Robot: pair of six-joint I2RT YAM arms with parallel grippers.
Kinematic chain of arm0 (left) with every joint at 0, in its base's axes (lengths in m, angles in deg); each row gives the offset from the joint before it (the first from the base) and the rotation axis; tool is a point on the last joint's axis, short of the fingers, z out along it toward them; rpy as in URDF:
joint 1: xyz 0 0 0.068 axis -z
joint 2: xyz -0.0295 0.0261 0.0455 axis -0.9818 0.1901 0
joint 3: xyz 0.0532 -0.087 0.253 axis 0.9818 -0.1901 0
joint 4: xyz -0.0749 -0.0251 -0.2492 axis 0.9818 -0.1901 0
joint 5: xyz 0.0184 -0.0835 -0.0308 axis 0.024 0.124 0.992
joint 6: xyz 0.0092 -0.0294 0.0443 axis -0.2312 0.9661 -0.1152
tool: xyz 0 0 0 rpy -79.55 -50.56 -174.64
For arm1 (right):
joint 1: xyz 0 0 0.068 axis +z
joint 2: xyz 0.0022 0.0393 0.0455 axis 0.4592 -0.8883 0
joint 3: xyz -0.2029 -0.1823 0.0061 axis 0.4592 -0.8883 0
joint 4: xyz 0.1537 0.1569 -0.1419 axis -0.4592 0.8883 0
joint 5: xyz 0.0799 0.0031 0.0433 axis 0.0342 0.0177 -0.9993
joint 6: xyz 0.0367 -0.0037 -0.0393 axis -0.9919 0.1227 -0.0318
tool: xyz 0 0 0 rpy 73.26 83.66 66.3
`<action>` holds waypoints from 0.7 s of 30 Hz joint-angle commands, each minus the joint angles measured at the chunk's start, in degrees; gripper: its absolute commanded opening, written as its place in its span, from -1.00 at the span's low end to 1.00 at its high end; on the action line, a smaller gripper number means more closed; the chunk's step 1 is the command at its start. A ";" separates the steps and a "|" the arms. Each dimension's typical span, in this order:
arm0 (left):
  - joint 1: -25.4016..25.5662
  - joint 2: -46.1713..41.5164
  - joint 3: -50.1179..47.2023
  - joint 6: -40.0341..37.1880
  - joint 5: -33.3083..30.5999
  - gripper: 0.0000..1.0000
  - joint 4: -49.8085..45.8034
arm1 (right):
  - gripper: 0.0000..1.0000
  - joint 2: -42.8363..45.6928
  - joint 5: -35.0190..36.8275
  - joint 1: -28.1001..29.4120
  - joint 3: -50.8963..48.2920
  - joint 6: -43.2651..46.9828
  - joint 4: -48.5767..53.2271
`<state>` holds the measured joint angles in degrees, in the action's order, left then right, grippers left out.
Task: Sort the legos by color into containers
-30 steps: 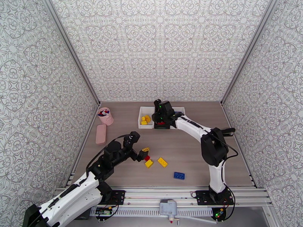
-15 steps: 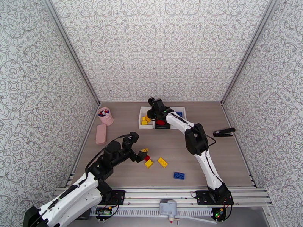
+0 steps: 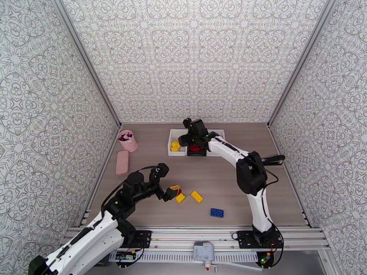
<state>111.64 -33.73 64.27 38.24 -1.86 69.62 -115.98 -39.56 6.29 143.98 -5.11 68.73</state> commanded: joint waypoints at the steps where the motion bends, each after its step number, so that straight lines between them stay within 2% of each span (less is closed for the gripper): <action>1: -1.41 0.53 -0.38 -4.88 9.14 0.99 -1.34 | 0.65 9.03 -0.57 -0.20 -11.02 0.91 -3.89; 6: -3.49 2.61 -2.80 -9.19 14.02 0.99 2.41 | 0.70 19.97 2.31 2.47 -25.98 2.94 0.60; 10: -5.19 4.64 -2.19 -11.15 15.79 0.99 0.81 | 0.71 26.72 5.79 5.78 -34.26 0.99 4.79; 13: -6.29 5.74 -1.54 -11.27 15.82 0.99 0.92 | 0.71 28.01 9.18 9.04 -36.83 -2.47 8.43; 21: -11.46 7.68 -0.80 -12.09 19.16 0.99 1.47 | 0.71 25.98 8.62 16.35 -40.40 -10.38 10.36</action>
<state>101.26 -25.97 62.22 27.53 14.71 70.34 -88.99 -31.98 20.80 104.75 -11.65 77.04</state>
